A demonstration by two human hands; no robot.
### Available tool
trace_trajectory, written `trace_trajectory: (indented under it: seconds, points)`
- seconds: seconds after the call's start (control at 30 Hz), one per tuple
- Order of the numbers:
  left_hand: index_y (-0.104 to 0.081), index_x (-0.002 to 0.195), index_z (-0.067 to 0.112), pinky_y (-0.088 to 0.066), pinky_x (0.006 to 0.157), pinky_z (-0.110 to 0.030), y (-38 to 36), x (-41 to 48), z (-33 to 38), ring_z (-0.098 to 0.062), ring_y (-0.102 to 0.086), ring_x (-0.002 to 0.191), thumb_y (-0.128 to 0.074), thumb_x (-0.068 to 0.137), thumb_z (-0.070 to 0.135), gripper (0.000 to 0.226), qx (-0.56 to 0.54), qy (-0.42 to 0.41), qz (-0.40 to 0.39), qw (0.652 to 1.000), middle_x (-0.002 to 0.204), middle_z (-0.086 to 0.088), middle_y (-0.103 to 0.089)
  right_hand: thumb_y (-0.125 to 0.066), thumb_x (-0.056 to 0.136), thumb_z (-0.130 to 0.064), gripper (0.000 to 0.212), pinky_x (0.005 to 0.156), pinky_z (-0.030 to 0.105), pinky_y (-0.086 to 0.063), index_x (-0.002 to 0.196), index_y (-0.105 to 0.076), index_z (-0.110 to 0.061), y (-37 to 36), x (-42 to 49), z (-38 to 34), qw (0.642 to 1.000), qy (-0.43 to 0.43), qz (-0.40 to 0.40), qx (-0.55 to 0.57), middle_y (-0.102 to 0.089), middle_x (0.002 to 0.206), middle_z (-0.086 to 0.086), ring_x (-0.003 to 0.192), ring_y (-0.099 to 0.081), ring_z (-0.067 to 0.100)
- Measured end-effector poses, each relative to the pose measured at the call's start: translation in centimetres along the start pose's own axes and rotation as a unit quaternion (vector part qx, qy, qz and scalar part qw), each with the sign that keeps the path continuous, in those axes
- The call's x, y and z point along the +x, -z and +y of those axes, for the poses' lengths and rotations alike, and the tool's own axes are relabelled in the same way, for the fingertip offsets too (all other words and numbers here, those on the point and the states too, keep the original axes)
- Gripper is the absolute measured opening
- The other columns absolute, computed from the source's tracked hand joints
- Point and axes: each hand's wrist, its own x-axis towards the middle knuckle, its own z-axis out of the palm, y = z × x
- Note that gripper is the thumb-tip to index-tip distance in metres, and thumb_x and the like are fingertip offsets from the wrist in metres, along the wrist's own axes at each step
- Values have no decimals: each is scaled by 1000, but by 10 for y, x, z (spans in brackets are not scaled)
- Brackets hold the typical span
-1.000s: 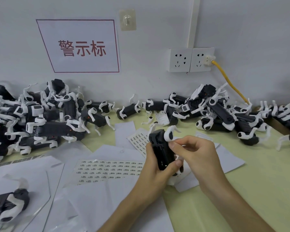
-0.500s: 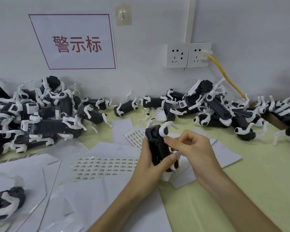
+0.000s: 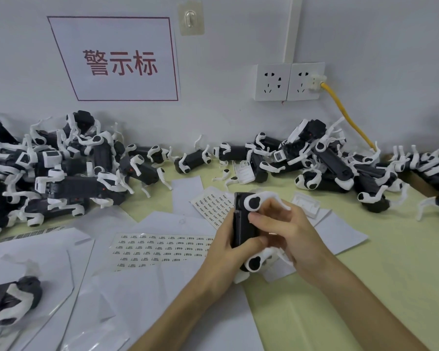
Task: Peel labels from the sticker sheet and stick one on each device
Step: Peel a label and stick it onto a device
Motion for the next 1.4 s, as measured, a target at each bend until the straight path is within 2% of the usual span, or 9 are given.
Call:
trace_trajectory:
  seconds: [0.1,0.3,0.5,0.77,0.9,1.03,1.2,1.33,1.4]
  points:
    - [-65,109,21,-53,75,-24,-1,-1,2,-14,-64,86,-68,78,19,31,13,-1,-11,1000,90,1,-67,-79,72,-19,16,57,28,-53,74,-64,-13,0,1,3,1000,16,-11,13,-62,74,10,70,-63,23]
    - [-61,117,8,-53,77,-23,-2,-2,6,-12,-65,88,-60,90,27,33,-4,0,-8,1000,90,4,-68,-79,69,-32,24,48,31,-42,72,-63,-14,-1,3,8,999,30,-18,-11,-54,65,9,53,-54,22]
    - [-54,103,-3,-56,65,-39,-1,1,6,-35,-64,72,-53,96,39,42,-77,49,-25,995,83,-22,-59,-72,76,-36,23,39,26,-39,73,-63,-16,2,4,8,998,31,-35,-39,-54,54,18,39,-49,23]
    - [-61,98,-2,-51,86,-74,0,6,2,-55,-64,88,-59,89,51,54,-40,88,14,995,86,-24,-62,-66,84,-29,20,47,28,-39,71,-62,-15,-1,3,10,997,47,-4,-65,-52,56,14,48,-49,22]
    - [-59,94,-2,-51,87,-70,0,6,5,-45,-65,87,-51,96,42,44,-7,77,14,997,87,-24,-61,-67,83,-31,24,47,24,-38,66,-60,-15,-3,2,9,994,58,5,-91,-53,53,7,49,-48,23]
    - [-58,91,4,-55,77,-51,-1,5,5,-31,-63,81,-47,95,37,35,-17,77,10,997,82,-16,-62,-67,94,-17,28,44,22,-38,67,-59,-12,-2,5,10,992,54,29,-107,-53,48,7,43,-46,19]
    - [-58,90,3,-58,74,-55,1,5,5,-44,-68,82,-50,93,40,38,-46,104,3,994,91,-35,-59,-64,95,-5,25,43,17,-40,72,-57,-9,0,5,11,990,65,28,-124,-54,49,5,40,-46,10]
    - [-71,77,12,-62,66,-46,1,4,10,-38,-69,73,-58,73,48,38,-87,134,-33,987,85,-25,-67,-62,95,3,31,52,18,-45,69,-54,-13,1,4,10,990,66,-1,-128,-55,54,3,50,-51,9]
    - [-70,93,4,-60,70,-49,2,4,9,-41,-69,79,-61,76,49,48,-115,140,-24,983,93,-30,-66,-64,94,2,35,54,18,-45,65,-55,-17,1,4,9,988,68,-18,-135,-55,56,1,52,-52,9]
